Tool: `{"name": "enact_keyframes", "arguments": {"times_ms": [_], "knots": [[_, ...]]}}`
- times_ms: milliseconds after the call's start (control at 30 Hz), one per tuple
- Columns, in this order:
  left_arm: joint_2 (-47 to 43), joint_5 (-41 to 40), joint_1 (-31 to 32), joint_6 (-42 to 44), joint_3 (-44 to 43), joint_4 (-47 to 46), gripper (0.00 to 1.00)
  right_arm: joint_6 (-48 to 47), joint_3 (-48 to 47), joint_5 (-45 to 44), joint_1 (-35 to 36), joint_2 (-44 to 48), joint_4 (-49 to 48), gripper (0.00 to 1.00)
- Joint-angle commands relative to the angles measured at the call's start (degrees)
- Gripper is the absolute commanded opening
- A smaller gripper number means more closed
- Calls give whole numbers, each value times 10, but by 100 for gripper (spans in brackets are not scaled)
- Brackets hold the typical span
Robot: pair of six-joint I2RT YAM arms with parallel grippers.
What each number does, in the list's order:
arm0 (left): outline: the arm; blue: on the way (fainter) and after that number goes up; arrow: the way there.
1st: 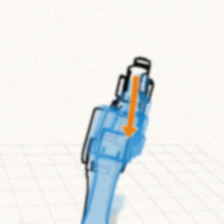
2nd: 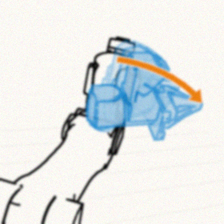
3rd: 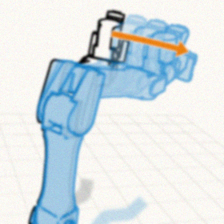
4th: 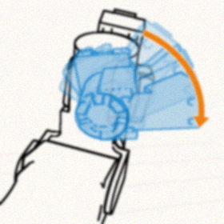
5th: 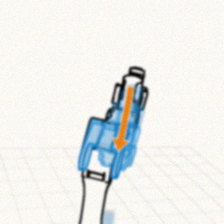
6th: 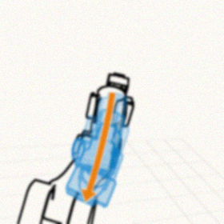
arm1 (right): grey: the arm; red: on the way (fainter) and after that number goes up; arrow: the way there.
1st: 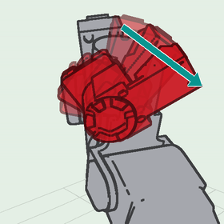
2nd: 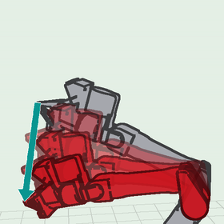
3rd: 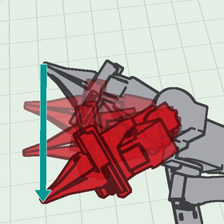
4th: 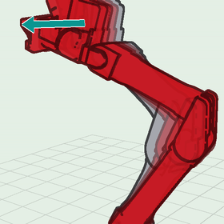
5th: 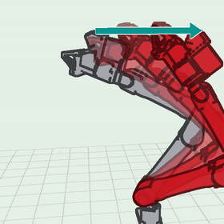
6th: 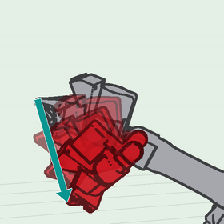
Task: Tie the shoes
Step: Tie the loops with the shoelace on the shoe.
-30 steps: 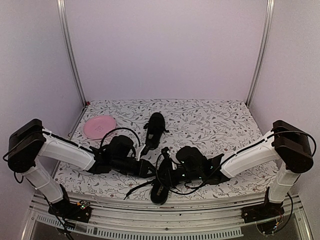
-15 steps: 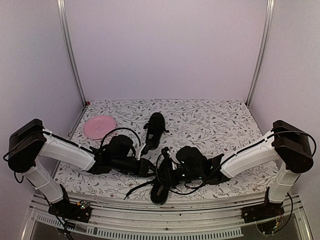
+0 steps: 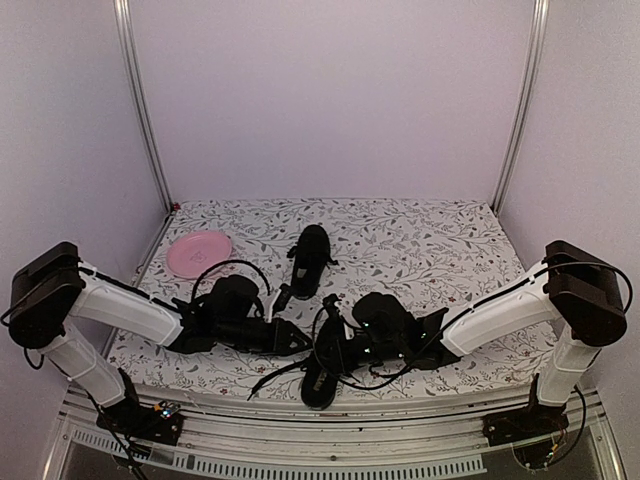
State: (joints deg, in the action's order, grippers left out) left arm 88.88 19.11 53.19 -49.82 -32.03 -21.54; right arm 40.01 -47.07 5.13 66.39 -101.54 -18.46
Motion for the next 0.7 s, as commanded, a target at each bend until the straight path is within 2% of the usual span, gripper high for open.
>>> {"name": "enact_keyframes", "arguments": {"times_ms": [0,667], "knots": [[7,-5,-3,-4,-1,5,30,2,11,-23,-1,8,9,2],[25,42,-2,-9,3,-64,29,3,12,-23,-1,7,8,2]]}}
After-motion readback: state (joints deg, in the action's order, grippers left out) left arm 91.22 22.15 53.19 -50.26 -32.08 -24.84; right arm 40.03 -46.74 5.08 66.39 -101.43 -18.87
